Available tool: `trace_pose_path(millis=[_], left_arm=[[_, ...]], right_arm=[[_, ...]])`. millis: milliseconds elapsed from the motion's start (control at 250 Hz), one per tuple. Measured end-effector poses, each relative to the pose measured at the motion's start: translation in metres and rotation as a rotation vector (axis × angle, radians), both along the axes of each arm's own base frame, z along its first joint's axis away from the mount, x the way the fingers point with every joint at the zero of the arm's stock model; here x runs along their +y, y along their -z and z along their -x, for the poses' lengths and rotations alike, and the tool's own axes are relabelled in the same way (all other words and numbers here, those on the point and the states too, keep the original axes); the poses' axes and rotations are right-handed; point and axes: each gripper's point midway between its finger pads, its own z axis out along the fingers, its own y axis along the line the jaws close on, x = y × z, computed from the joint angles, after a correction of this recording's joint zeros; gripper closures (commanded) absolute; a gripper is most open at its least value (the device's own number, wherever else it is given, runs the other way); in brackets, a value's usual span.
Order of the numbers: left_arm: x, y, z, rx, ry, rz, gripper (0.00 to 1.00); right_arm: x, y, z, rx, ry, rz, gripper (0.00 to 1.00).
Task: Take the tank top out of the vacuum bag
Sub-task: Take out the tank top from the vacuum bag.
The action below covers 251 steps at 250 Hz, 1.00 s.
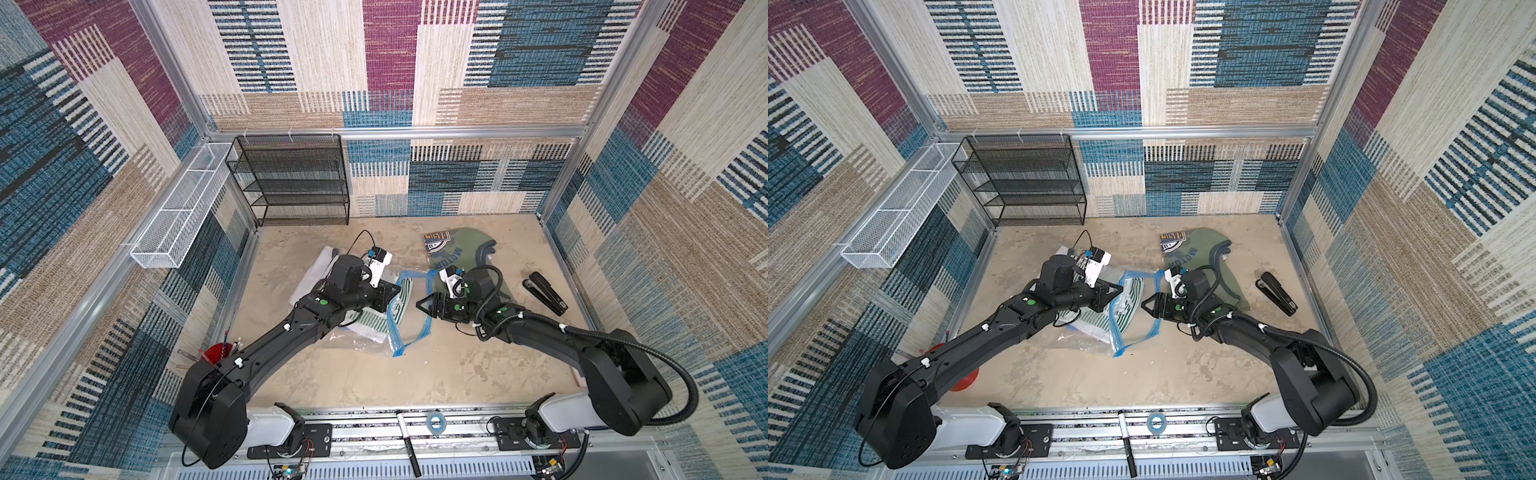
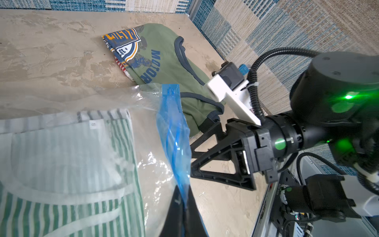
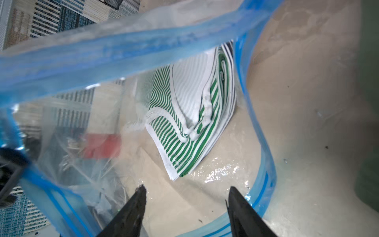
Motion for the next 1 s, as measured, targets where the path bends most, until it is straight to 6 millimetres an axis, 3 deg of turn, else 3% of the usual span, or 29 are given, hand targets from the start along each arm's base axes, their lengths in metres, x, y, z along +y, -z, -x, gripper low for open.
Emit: trace_pose_path(millis=[172, 448, 732, 1004], left_arm=[[0.001, 0.011, -0.003, 0.003, -0.030, -0.029, 1.00], [-0.004, 0.020, -0.022, 0.010, -0.098, -0.049, 1.00], [-0.019, 0.013, -0.039, 0.023, -0.127, -0.018, 1.00], [-0.018, 0.027, -0.037, 0.050, -0.125, -0.040, 1.00]], right_arm=[[0.019, 0.008, -0.011, -0.018, -0.024, -0.015, 0.46], [0.028, 0.023, -0.018, -0.081, 0.018, 0.022, 0.52], [0.027, 0.053, -0.023, -0.059, 0.079, 0.033, 0.53], [0.036, 0.058, -0.033, -0.037, 0.106, -0.010, 0.54]])
